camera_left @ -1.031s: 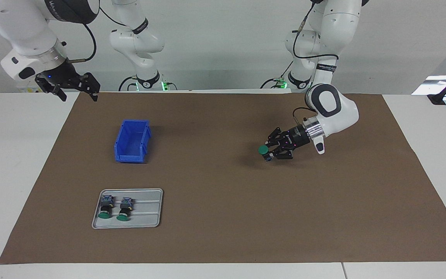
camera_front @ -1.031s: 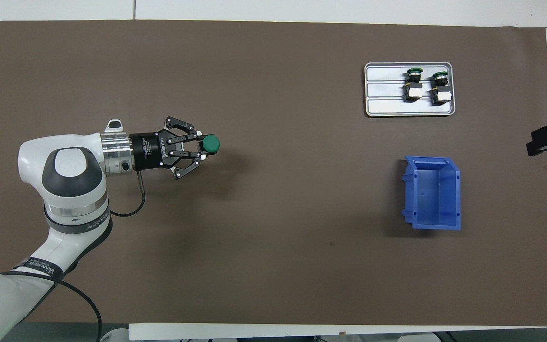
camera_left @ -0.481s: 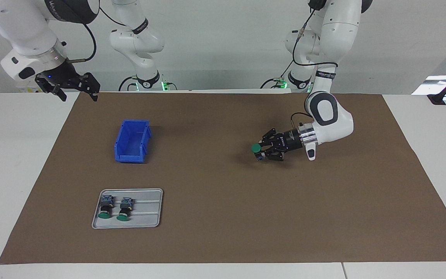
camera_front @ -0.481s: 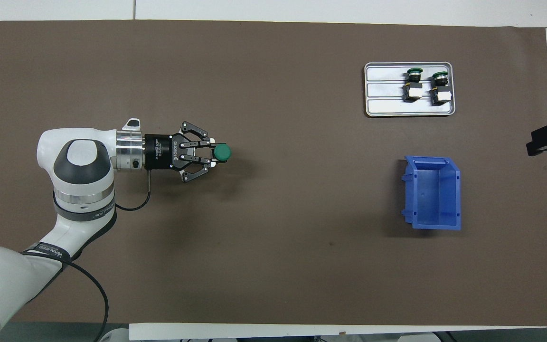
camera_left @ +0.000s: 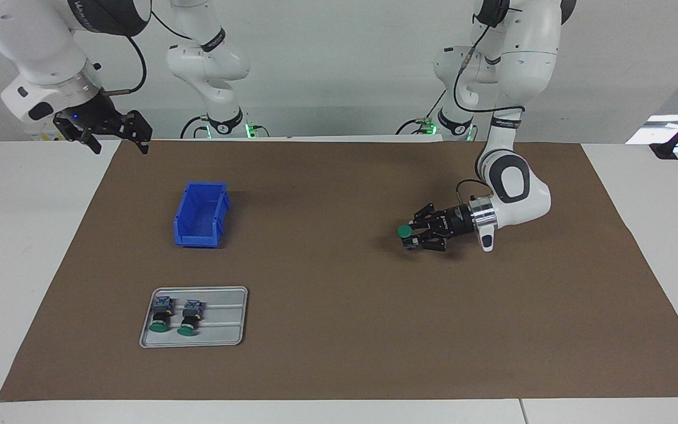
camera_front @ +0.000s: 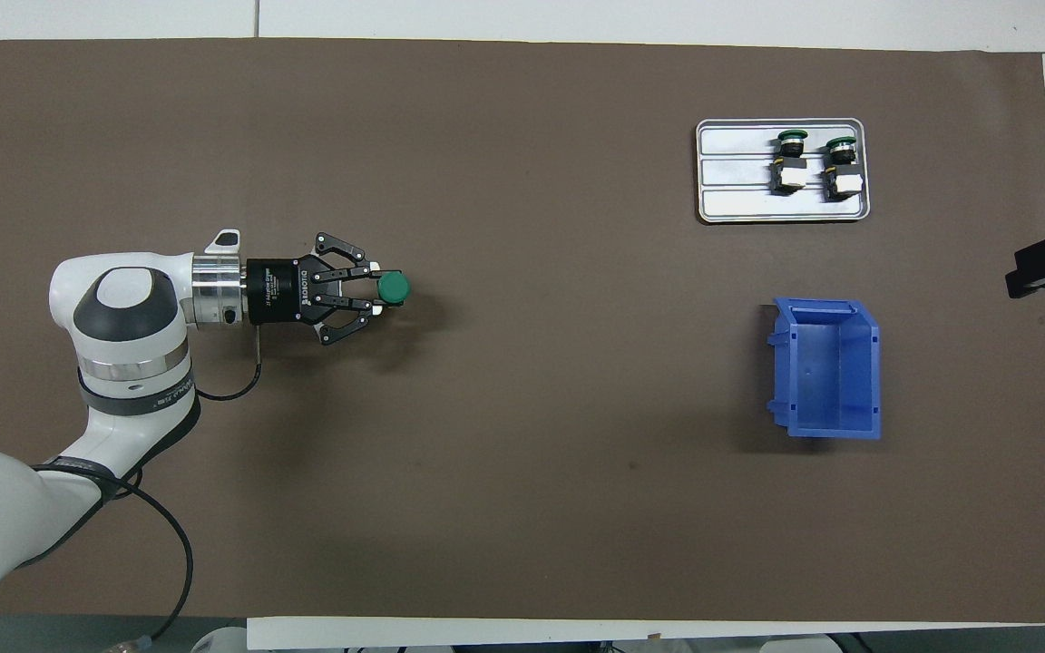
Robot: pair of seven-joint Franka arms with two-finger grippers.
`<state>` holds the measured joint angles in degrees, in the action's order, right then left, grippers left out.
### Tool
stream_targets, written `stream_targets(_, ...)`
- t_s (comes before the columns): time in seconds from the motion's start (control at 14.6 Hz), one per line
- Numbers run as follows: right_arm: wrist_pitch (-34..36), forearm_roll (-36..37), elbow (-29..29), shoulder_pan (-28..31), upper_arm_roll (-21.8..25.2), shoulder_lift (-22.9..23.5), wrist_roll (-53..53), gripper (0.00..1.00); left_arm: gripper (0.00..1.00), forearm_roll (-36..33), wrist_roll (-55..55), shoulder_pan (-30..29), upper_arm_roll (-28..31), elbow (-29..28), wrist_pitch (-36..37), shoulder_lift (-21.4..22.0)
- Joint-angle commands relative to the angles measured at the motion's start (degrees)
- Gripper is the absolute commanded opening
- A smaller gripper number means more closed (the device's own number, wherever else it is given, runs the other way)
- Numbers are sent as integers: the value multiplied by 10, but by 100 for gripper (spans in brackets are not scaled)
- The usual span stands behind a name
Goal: Place and press button with both arms
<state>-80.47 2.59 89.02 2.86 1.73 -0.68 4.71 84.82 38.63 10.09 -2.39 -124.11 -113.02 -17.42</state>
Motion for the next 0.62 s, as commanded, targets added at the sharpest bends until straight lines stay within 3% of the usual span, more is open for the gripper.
stream_targets(0.0, -5, -8, 12, 5, -1, -9, 13, 99, 0, 24, -29, -2, -2, -9, 10, -7)
stream_targets(0.55, -5, -8, 12, 5, -1, -9, 13, 99, 0, 98, -91, 9, -4, -39, 8, -15)
